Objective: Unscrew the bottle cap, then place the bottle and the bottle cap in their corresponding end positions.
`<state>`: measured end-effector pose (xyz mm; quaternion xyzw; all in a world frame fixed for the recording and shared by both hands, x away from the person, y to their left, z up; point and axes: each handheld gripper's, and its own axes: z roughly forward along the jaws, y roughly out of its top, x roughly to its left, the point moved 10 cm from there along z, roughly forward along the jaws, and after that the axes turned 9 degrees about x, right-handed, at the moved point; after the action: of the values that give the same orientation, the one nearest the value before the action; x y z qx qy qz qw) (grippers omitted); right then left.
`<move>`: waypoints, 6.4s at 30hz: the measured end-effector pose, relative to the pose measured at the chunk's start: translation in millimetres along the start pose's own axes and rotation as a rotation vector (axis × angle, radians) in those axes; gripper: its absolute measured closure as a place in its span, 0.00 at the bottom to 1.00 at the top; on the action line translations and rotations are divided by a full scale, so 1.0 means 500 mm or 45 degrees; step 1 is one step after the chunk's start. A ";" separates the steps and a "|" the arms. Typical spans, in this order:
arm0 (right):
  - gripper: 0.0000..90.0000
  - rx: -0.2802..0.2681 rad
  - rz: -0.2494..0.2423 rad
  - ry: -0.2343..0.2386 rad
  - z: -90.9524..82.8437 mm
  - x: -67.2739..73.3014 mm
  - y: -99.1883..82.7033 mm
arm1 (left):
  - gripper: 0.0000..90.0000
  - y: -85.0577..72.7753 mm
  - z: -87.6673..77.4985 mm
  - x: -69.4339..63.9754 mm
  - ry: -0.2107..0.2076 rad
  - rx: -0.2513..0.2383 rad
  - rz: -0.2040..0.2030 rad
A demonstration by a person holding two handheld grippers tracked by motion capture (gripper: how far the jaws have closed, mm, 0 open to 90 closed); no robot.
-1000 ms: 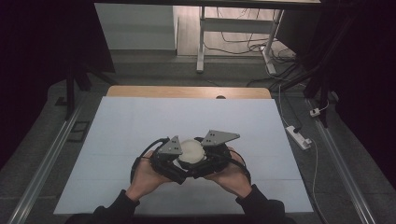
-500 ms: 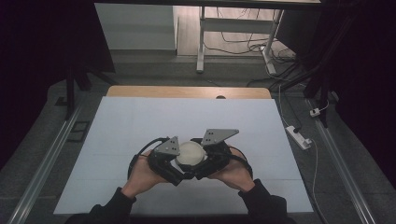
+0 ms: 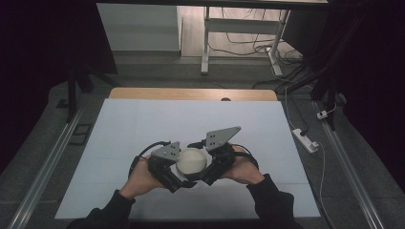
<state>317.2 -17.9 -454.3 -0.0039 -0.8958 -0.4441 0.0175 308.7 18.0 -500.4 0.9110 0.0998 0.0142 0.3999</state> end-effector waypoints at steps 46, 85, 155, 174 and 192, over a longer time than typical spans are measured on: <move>0.07 0.018 -0.031 0.030 -0.016 0.034 0.004 | 0.08 -0.002 -0.006 -0.031 -0.122 0.004 0.120; 0.08 0.033 0.152 -0.255 -0.005 -0.012 0.004 | 0.08 -0.005 -0.005 0.015 0.062 0.011 -0.033; 0.08 -0.045 0.273 -0.491 -0.088 -0.084 -0.021 | 0.08 -0.041 -0.018 0.076 0.204 0.046 -0.130; 0.08 -0.006 0.241 -0.434 -0.055 -0.041 -0.037 | 0.08 -0.050 -0.022 0.148 0.298 0.034 -0.218; 0.08 -0.015 0.253 -0.431 -0.041 -0.016 -0.068 | 0.08 -0.029 -0.027 0.198 0.352 -0.011 -0.230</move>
<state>324.8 -54.8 -469.3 -0.1669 -0.8785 -0.4386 -0.0897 401.8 56.6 -507.4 0.8859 0.2353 0.1038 0.3859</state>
